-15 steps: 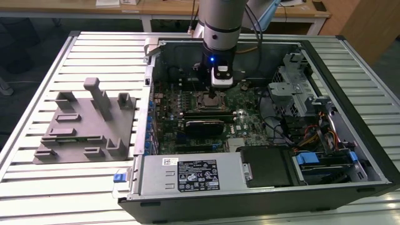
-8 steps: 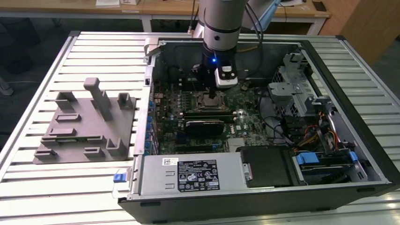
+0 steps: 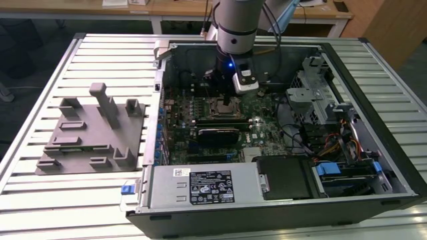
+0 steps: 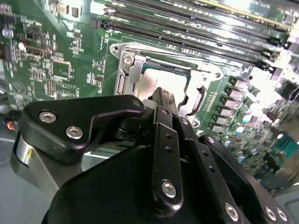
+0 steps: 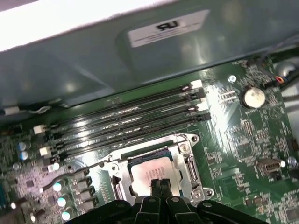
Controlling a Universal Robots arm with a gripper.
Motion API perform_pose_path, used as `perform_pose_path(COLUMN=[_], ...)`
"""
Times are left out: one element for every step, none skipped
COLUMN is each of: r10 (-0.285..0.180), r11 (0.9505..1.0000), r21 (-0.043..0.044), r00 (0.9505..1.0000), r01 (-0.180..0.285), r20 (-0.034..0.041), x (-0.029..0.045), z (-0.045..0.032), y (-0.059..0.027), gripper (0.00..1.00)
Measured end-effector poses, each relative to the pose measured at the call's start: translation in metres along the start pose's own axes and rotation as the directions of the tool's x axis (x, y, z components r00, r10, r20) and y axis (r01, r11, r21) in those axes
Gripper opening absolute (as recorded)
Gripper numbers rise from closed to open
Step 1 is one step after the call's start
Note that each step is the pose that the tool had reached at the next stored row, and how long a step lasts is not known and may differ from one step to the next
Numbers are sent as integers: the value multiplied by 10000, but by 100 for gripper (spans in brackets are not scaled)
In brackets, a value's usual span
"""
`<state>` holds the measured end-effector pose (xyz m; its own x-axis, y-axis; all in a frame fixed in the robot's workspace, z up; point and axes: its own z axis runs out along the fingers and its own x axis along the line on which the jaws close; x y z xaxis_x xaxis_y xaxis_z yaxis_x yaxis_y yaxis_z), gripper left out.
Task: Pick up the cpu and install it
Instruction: 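Close the cpu cover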
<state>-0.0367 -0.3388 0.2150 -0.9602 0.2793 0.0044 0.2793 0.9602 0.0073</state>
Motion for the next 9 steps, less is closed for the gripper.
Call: perform_pose_path(r10=[-173,-336,-499,-667,-824,-985,-1148,-1325,-1479], r11=[9999,9994,9988,9978,9966,9951,9934,9912,9890], r21=[2,3,-2,-8,-13,-20,-26,-31,-34], r00=[9999,9994,9988,9978,9966,9951,9934,9912,9890], r01=[173,336,499,667,824,985,1148,1325,1479], r20=[-2,-3,-5,-8,-10,-12,-15,-18,-19], x=[0,0,0,0,0,0,0,0,0], z=[1,2,3,4,5,6,7,8,9], y=[0,0,0,0,0,0,0,0,0], gripper=[11,11,11,11,11,11,11,11,11])
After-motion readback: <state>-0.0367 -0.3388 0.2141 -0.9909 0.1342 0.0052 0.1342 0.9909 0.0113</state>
